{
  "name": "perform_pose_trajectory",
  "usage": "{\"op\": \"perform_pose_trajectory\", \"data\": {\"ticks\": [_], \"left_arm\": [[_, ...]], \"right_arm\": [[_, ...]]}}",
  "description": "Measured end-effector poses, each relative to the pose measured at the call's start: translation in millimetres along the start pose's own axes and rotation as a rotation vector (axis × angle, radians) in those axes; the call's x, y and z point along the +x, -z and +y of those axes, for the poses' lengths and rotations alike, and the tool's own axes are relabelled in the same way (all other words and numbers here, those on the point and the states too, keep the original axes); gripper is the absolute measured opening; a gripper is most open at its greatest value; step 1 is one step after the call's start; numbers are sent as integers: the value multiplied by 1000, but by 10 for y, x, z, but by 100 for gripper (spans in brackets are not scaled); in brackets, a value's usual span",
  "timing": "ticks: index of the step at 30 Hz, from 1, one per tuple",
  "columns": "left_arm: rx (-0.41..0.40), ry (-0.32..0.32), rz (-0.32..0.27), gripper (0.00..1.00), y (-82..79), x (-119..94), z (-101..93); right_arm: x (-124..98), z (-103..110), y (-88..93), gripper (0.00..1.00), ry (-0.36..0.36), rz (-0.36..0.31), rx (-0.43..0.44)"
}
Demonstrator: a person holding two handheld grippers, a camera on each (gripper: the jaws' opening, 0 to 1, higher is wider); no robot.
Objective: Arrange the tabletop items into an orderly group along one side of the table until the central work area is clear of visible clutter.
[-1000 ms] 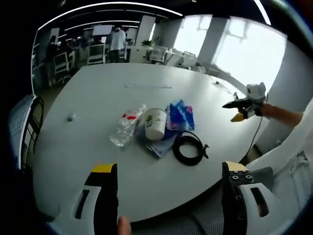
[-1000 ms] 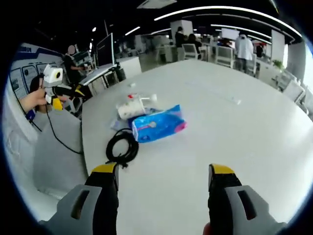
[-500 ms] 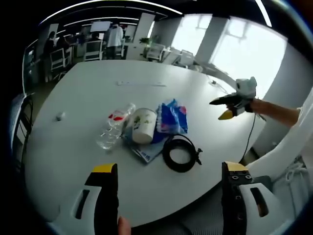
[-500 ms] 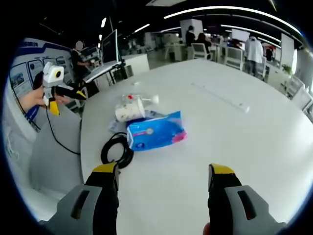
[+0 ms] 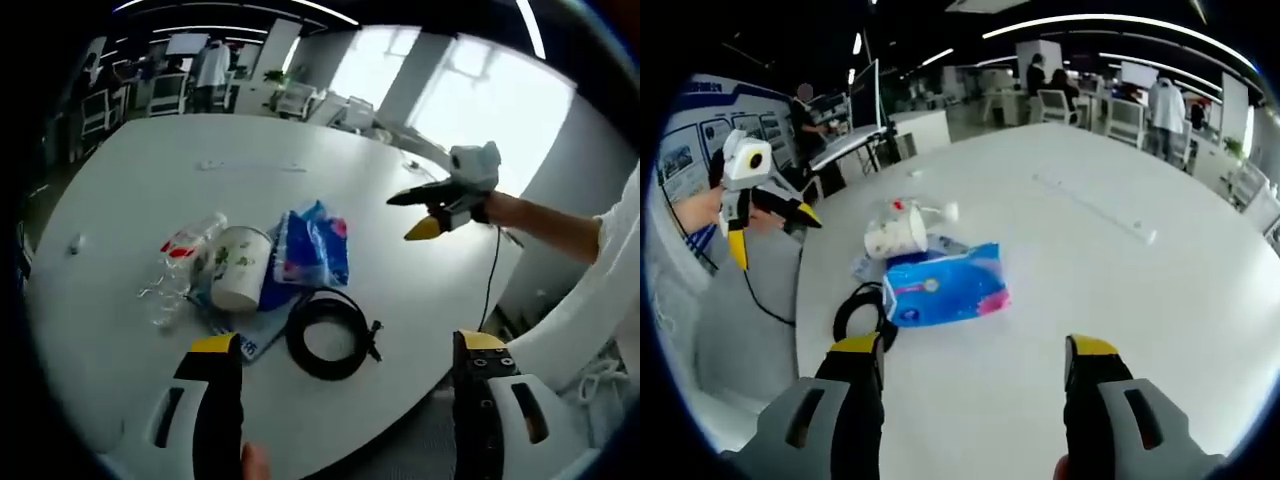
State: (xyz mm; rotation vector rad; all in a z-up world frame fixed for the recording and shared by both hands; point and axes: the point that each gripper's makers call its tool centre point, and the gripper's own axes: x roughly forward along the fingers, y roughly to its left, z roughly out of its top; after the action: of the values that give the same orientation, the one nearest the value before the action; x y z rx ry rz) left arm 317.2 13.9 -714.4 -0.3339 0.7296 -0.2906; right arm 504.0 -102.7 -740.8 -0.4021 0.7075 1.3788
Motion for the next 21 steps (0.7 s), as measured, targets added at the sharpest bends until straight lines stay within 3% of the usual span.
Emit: {"op": "perform_pose_trajectory", "data": {"ticks": [4,21], "left_arm": [[-20,31,0,83,-36,124,-77],[-68,28,30,81,-115,638,-246]], "right_arm": [[62,-28,-25,71,-1,7,-13],[292,-179,-229,68,-46,-12,-39]]}}
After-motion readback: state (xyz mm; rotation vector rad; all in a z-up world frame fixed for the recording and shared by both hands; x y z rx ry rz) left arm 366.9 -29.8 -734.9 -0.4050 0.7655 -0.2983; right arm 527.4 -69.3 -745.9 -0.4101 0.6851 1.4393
